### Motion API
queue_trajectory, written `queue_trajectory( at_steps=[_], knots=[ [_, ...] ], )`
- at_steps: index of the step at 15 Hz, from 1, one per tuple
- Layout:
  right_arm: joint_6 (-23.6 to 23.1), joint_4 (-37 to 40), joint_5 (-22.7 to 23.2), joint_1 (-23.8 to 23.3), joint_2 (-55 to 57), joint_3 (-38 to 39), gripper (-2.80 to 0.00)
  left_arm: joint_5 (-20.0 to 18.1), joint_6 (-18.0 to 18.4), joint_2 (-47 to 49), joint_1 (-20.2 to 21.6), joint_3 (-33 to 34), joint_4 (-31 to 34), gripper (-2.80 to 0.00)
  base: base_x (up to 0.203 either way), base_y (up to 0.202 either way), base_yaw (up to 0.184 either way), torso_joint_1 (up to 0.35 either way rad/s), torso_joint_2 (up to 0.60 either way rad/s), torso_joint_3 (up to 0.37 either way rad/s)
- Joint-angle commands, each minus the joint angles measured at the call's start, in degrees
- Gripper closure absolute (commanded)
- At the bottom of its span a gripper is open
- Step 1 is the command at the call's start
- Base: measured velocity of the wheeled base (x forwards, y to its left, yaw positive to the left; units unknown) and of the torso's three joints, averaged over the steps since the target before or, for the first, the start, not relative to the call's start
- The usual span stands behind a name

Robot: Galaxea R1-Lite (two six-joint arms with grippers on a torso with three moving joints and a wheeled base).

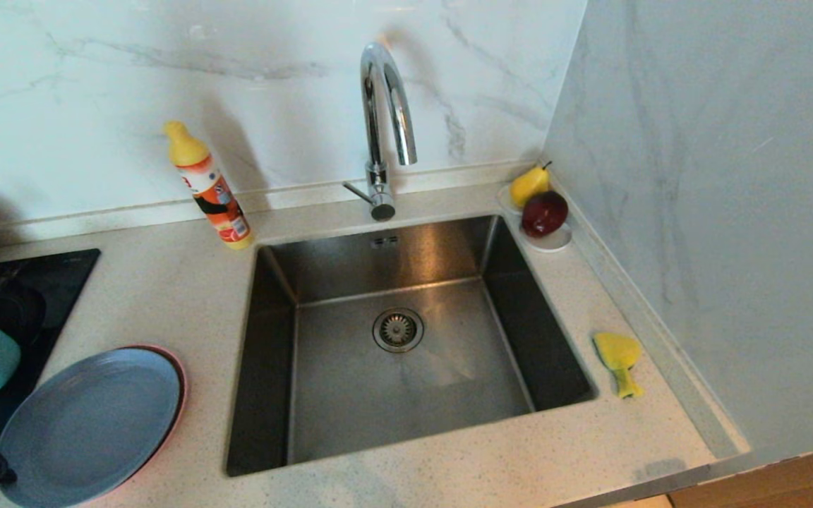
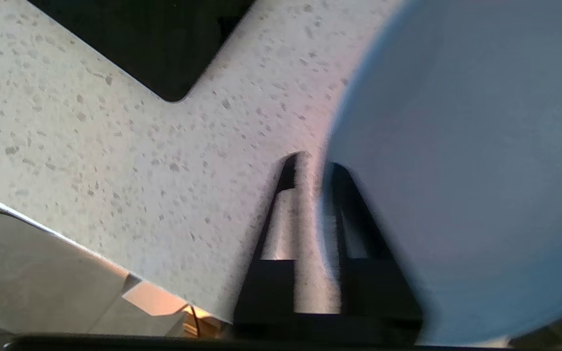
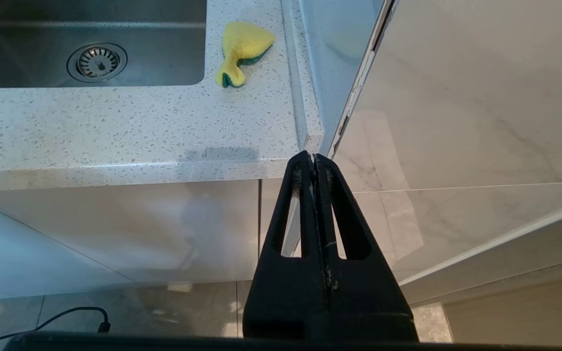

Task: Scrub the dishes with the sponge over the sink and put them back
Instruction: Place the plate on the plate

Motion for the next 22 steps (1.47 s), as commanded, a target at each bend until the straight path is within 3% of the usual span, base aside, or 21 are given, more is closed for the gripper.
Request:
queue_trajectory(
  at_steps=[1,5,11,12,13,17,19,22],
  knots=[
    [-0.06,0.08,0.04,0.01,0.07,0.0,0.0,-0.32,-0.48,1.12,0.02,0.57,-1.56,-2.8,0.0,0.0,0.0,0.0,0.0,0.0],
    [-0.06,0.0,0.04,0.01,0.07,0.0,0.0,-1.16,-1.37,-1.95,0.1,-1.84,-0.95,-2.8,0.0,0.0,0.0,0.0,0.0,0.0],
    [-0.06,0.0,0.04,0.01,0.07,0.0,0.0,-1.13,-4.43,-3.73,0.53,-11.24,1.02,-2.8,0.0,0.0,0.0,0.0,0.0,0.0],
    [-0.06,0.0,0.04,0.01,0.07,0.0,0.0,-1.1,-4.43,-3.53,0.54,-13.17,1.4,-2.65,0.0,0.0,0.0,0.0,0.0,0.0],
    [-0.06,0.0,0.04,0.01,0.07,0.0,0.0,-1.05,-4.23,-3.12,0.54,-15.31,2.08,0.0,0.0,0.0,0.0,0.0,0.0,0.0],
    [-0.06,0.0,0.04,0.01,0.07,0.0,0.0,-0.79,-1.77,0.58,0.54,-26.33,4.97,0.0,0.0,0.0,0.0,0.0,0.0,0.0],
    [-0.06,0.0,0.04,0.01,0.07,0.0,0.0,-0.71,3.54,3.41,0.54,-31.24,5.37,0.0,0.0,0.0,0.0,0.0,0.0,0.0],
    [-0.06,0.0,0.04,0.01,0.07,0.0,0.0,0.36,7.96,6.82,1.17,-38.09,10.06,0.0,0.0,0.0,0.0,0.0,0.0,0.0]
  ],
)
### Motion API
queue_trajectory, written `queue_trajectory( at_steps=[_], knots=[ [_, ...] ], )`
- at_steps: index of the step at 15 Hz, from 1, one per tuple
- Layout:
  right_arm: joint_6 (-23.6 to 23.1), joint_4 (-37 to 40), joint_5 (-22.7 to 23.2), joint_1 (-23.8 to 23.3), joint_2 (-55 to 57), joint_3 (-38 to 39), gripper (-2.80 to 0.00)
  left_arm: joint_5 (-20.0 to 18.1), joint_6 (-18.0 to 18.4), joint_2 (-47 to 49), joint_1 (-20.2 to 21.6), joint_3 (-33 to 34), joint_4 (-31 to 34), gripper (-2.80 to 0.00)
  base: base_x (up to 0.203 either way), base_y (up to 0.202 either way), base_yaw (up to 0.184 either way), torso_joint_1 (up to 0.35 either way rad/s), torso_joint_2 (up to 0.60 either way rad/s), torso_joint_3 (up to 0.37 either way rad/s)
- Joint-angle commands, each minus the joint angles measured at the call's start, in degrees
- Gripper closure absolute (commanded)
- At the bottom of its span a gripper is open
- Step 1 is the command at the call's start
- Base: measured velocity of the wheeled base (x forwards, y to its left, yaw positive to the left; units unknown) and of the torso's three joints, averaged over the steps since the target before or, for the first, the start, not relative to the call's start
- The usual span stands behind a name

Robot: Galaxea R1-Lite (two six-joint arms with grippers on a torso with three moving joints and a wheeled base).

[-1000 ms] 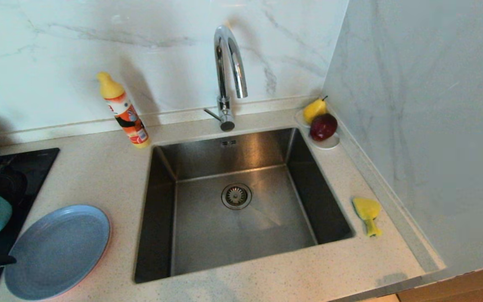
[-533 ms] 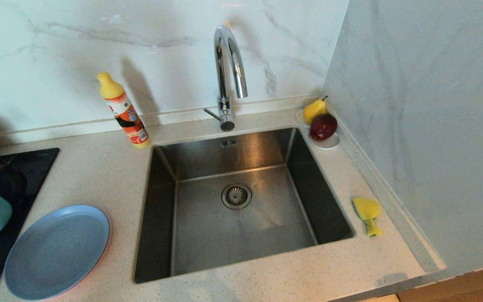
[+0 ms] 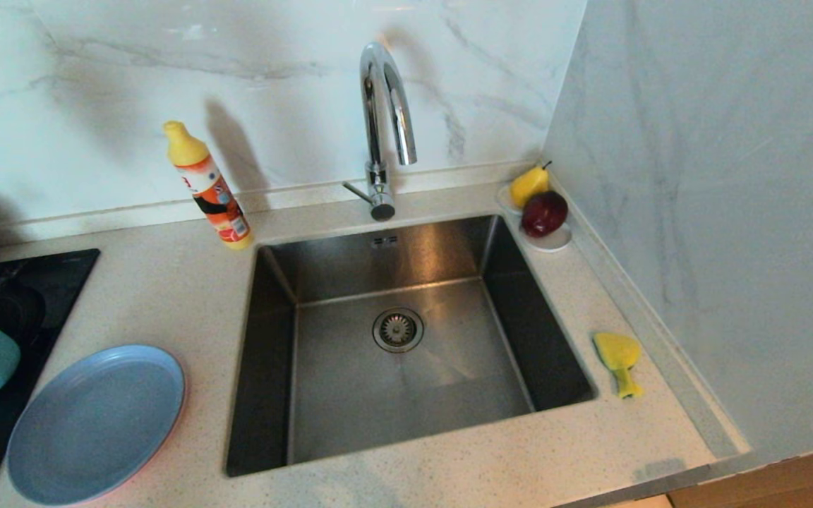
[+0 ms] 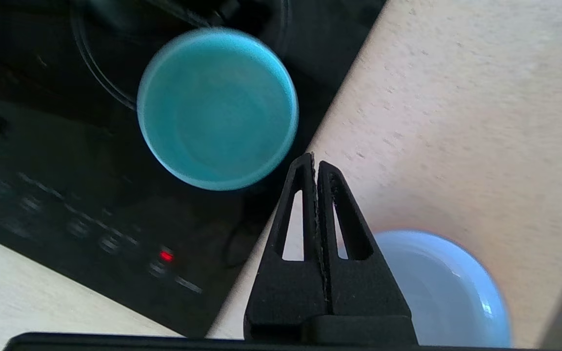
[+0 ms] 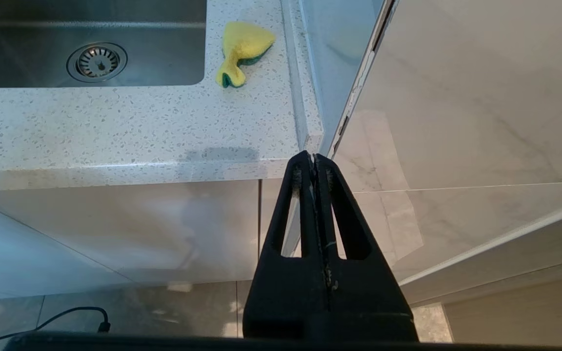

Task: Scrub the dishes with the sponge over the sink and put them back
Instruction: Place the plate on the plate, then place the bowl on the plate

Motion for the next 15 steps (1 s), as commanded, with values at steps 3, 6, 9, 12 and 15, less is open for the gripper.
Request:
queue_trajectory(
  at_steps=[3,6,9,12,15],
  knots=[
    [-0.06,0.01,0.03,0.01,0.07,0.0,0.0,4.02,1.37,7.99,3.34,-9.03,9.33,0.0,0.0,0.0,0.0,0.0,0.0,0.0],
    [-0.06,0.0,0.03,0.01,0.07,0.0,0.0,4.62,0.54,12.05,6.65,-11.07,10.41,0.0,0.0,0.0,0.0,0.0,0.0,0.0],
    [-0.06,0.09,0.03,0.01,0.07,0.0,0.0,4.69,-1.46,15.86,8.94,-14.62,14.83,-2.8,0.0,0.0,0.0,0.0,0.0,0.0],
    [-0.06,0.0,0.03,0.01,0.07,0.0,0.0,4.11,-3.6,19.09,11.29,-18.59,21.87,-2.8,0.0,0.0,0.0,0.0,0.0,0.0],
    [-0.06,0.0,0.03,0.01,0.07,0.0,0.0,4.29,-5.94,21.72,12.08,-18.67,22.06,-2.8,0.0,0.0,0.0,0.0,0.0,0.0]
  ],
)
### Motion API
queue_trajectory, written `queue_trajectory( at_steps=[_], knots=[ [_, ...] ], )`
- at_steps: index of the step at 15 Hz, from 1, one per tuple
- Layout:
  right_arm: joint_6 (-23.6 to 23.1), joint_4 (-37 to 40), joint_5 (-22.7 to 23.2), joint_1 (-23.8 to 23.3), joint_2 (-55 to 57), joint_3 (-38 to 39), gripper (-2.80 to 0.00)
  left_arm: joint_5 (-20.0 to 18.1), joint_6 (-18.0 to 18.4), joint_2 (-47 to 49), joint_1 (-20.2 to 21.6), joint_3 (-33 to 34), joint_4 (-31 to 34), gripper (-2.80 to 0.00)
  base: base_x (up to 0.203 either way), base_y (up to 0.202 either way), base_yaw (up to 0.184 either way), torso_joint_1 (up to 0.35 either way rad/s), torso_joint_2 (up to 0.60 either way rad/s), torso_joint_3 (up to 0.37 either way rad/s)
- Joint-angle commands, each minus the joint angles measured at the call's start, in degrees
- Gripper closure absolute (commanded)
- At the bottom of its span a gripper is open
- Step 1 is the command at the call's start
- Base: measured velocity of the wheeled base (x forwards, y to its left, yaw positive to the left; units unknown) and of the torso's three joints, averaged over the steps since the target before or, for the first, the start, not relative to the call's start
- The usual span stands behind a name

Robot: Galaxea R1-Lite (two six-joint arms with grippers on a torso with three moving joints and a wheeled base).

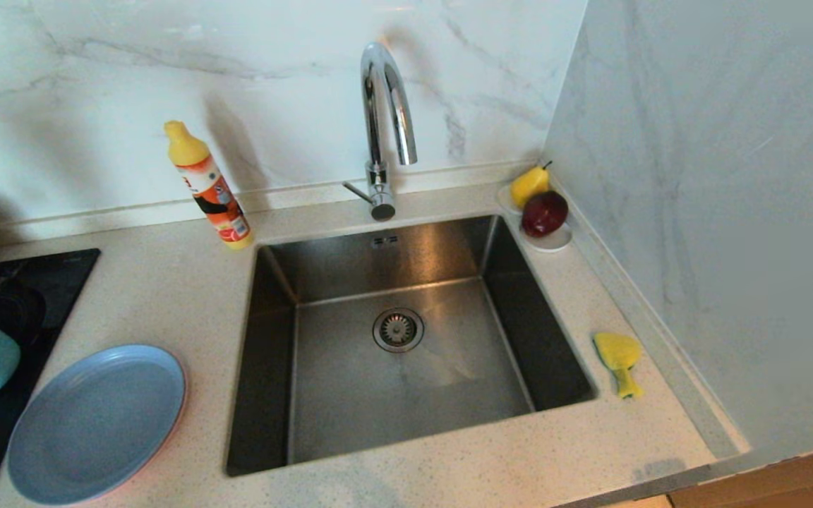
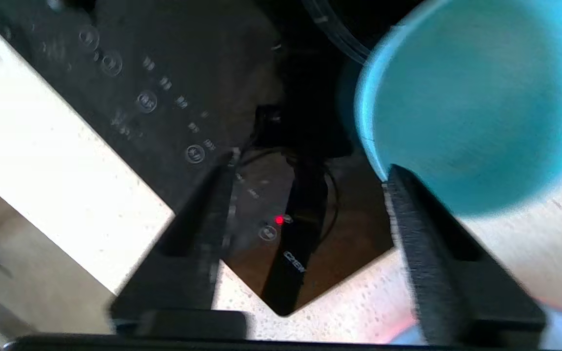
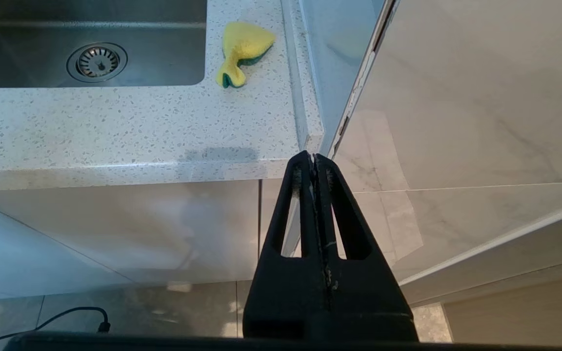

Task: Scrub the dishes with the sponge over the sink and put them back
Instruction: Place the bowl on the plate

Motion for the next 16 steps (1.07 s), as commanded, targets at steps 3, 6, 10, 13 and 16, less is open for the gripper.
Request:
queue_trajectory(
  at_steps=[3,6,10,13,16],
  knots=[
    [-0.05,-0.02,0.03,0.01,0.07,0.0,0.0,-0.05,-1.99,5.27,1.27,-0.23,-0.1,-2.8,0.0,0.0,0.0,0.0,0.0,0.0],
    [-0.05,-0.02,0.03,0.01,0.07,0.0,0.0,-0.31,-2.34,6.99,1.68,-0.23,-0.34,-2.8,0.0,0.0,0.0,0.0,0.0,0.0],
    [-0.05,-0.02,0.03,0.01,0.07,0.0,0.0,-1.46,-4.95,7.83,1.77,-1.9,-0.05,-2.8,0.0,0.0,0.0,0.0,0.0,0.0],
    [-0.05,-0.02,0.03,0.01,0.07,0.0,0.0,-9.03,-6.83,4.56,2.17,-3.12,2.61,-2.8,0.0,0.0,0.0,0.0,0.0,0.0],
    [-0.05,-0.02,0.03,0.01,0.07,0.0,0.0,-11.83,-7.05,3.47,2.21,-6.71,7.25,-2.8,0.0,0.0,0.0,0.0,0.0,0.0]
  ],
)
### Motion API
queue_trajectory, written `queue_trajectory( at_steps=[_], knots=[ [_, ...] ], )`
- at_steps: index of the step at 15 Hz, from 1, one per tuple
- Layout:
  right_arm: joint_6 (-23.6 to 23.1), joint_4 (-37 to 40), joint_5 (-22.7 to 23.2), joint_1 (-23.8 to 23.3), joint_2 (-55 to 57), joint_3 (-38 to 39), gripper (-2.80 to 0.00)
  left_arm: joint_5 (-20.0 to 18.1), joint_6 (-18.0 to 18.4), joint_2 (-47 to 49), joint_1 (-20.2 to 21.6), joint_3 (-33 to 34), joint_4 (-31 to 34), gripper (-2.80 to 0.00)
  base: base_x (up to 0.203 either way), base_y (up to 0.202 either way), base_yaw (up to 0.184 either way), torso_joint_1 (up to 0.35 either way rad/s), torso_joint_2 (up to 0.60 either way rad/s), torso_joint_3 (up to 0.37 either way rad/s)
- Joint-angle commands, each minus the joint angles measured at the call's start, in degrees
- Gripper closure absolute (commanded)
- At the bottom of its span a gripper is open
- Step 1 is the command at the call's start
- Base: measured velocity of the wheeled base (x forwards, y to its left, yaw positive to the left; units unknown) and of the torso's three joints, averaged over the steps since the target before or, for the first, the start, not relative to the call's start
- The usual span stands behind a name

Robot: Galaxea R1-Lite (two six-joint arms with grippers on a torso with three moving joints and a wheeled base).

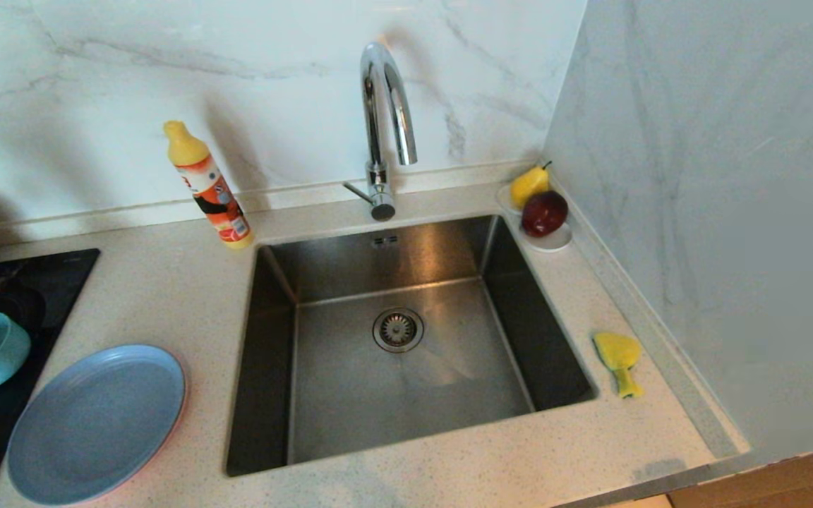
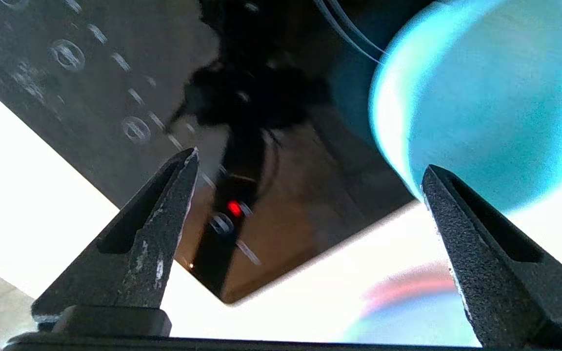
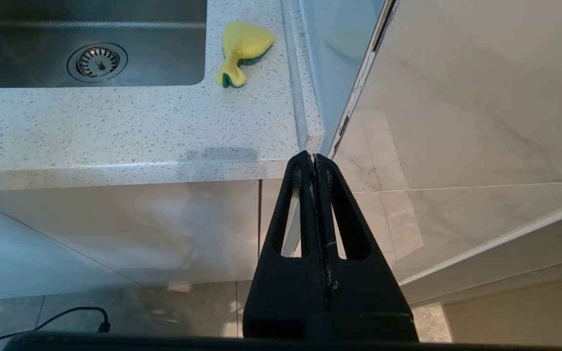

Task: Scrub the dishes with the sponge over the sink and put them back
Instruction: Place the bowl on the plate

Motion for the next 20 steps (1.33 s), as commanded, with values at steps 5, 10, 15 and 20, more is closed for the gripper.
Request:
queue_trajectory(
  at_steps=[5,10,15,20],
  knots=[
    [-0.06,0.0,0.03,0.01,0.07,0.0,0.0,-1.25,-1.41,2.46,0.0,-4.98,2.64,-2.8,0.0,0.0,0.0,0.0,0.0,0.0],
    [-0.06,0.0,0.03,0.01,0.07,0.0,0.0,2.17,-4.35,7.81,-0.07,-6.83,1.63,-2.8,0.0,0.0,0.0,0.0,0.0,0.0],
    [-0.06,0.0,0.03,0.01,0.07,0.0,0.0,2.25,-4.48,8.01,-0.07,-6.57,1.58,-2.8,0.0,0.0,0.0,0.0,0.0,0.0],
    [-0.06,0.0,0.03,0.01,0.07,0.0,0.0,2.43,-4.4,8.8,-0.07,-6.13,1.67,-2.8,0.0,0.0,0.0,0.0,0.0,0.0]
  ],
)
